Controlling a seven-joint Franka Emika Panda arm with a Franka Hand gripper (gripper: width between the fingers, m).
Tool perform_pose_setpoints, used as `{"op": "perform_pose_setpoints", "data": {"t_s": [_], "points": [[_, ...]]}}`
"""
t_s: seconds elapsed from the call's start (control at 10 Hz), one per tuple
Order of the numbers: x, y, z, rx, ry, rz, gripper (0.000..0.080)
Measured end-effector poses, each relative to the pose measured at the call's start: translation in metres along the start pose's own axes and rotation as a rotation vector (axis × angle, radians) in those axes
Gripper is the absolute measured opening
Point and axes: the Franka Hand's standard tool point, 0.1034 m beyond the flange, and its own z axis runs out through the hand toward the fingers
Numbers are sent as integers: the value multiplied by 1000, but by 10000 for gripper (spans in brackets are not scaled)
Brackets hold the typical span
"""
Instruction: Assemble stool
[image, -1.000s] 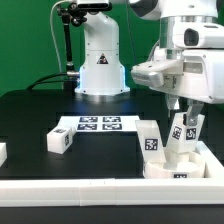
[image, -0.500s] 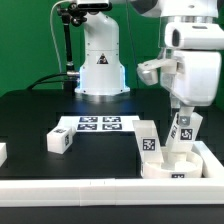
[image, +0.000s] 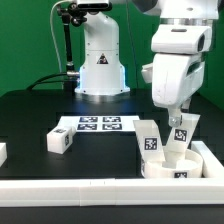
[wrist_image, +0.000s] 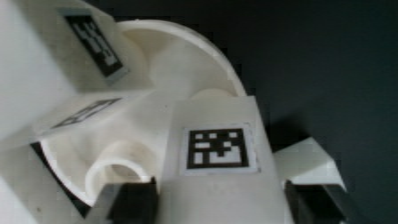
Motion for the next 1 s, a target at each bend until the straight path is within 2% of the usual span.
{"op": "perform_pose_setpoints", "data": {"t_s": [0.4,0.8,1.0], "points": [[0,-1,0,2,4,221,342],[2,-4,1,3,76,637,342],[4,-5,1,20,100,796,342]]}}
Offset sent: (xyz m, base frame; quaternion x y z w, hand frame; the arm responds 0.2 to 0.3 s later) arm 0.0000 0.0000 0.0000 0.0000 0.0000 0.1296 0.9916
